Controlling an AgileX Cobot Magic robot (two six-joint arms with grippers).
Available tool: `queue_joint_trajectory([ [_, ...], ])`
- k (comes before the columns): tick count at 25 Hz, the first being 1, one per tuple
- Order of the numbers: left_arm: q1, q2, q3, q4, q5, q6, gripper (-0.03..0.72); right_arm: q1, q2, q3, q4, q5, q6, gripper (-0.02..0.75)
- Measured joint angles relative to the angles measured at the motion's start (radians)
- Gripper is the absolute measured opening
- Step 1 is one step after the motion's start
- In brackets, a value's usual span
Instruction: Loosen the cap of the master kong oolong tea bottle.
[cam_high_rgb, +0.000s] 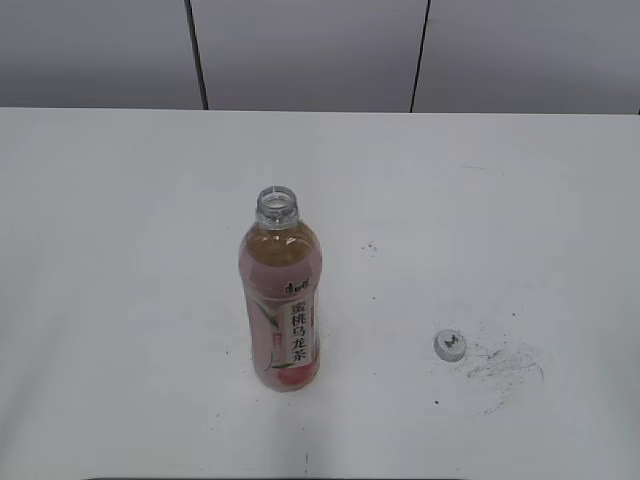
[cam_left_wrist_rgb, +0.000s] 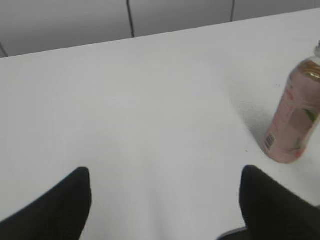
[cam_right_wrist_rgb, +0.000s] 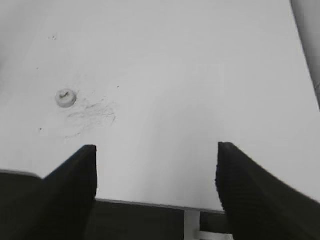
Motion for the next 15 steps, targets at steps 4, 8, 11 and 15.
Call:
queue_joint_trajectory([
  [4,0.044,-0.023,0.0,0.0,0.001,0.0,0.543,-0.028,-0.059,0.0,0.0,-0.001,0.0,0.556],
  [8,0.044,-0.023,0.0,0.0,0.0,0.0,0.543,-0.029,-0.059,0.0,0.0,-0.003,0.0,0.556],
  [11,0.044,-0.023,0.0,0.0,0.0,0.0,0.543,-0.029,-0.059,0.0,0.0,-0.003,0.0,0.556],
  [15,0.044,-0.023,0.0,0.0,0.0,0.0,0.543,-0.033,-0.059,0.0,0.0,-0.003,0.0,0.556],
])
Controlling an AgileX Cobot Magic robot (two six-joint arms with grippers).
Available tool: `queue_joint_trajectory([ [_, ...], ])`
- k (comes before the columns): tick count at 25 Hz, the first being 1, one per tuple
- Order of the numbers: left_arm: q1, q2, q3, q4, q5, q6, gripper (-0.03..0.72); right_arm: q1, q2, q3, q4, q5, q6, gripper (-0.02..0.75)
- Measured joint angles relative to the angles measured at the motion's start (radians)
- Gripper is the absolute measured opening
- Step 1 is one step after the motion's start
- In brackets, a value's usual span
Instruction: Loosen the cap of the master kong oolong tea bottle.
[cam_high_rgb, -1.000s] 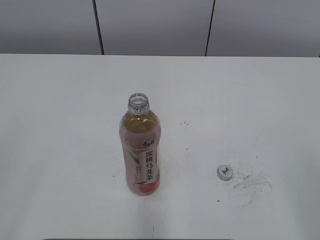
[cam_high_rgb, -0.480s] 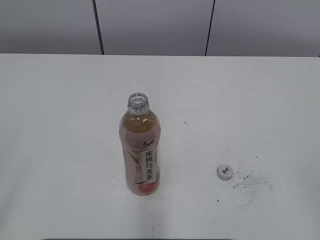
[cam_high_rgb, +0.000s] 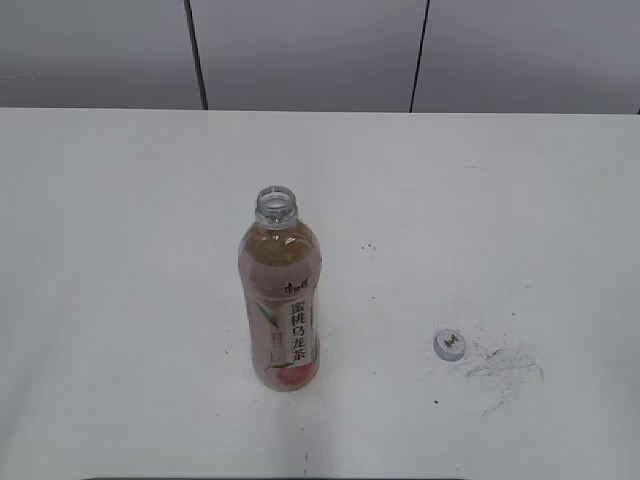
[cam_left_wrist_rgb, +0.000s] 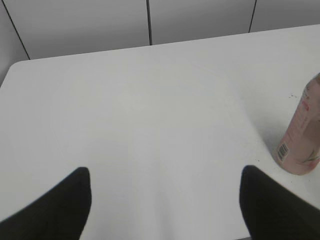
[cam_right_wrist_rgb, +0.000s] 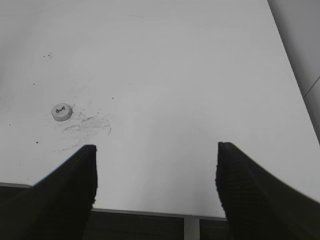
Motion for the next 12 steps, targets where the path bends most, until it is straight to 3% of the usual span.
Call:
queue_joint_trajectory([
  [12,0.0,0.0,0.0,0.0,0.0,0.0,0.543,-0.02,0.0,0.0,0.0,0.0,0.0,0.556],
])
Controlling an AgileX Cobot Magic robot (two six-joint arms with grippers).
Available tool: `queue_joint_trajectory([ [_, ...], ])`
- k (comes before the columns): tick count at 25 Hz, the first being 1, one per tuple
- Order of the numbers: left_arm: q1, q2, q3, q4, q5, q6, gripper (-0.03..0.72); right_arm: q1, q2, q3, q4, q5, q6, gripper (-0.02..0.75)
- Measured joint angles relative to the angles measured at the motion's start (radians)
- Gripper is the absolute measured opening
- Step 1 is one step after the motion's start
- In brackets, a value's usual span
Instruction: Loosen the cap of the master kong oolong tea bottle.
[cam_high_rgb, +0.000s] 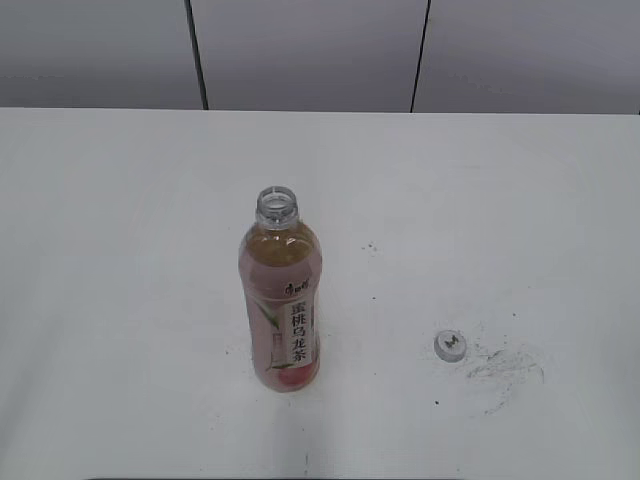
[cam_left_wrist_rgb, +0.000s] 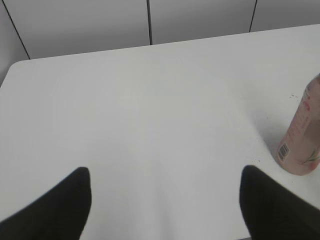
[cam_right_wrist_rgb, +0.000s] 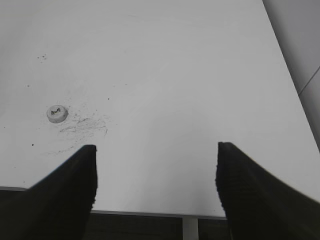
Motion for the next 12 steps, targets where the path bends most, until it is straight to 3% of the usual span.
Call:
queue_joint_trajectory([
  [12,0.0,0.0,0.0,0.0,0.0,0.0,0.543,0.0,0.0,0.0,0.0,-0.001,0.0,0.556],
])
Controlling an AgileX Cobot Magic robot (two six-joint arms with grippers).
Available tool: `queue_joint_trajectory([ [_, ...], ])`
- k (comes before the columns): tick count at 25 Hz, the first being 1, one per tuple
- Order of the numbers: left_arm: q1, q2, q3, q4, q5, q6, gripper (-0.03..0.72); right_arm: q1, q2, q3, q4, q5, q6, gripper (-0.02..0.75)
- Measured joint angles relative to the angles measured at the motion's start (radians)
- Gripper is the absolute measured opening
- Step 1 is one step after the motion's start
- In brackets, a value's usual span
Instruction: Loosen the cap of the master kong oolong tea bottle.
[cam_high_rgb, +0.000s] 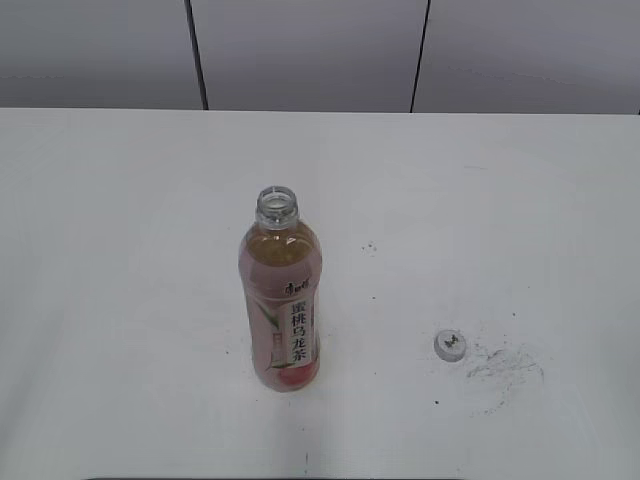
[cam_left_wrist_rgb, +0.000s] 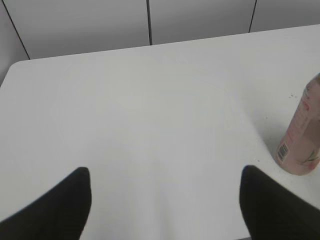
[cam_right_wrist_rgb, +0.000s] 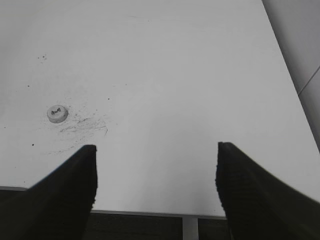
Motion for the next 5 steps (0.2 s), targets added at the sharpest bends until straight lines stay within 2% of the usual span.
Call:
queue_joint_trajectory([
  [5,0.0,0.0,0.0,-0.001,0.0,0.0,0.543,0.0,0.0,0.0,0.0,0.0,0.0,0.556],
])
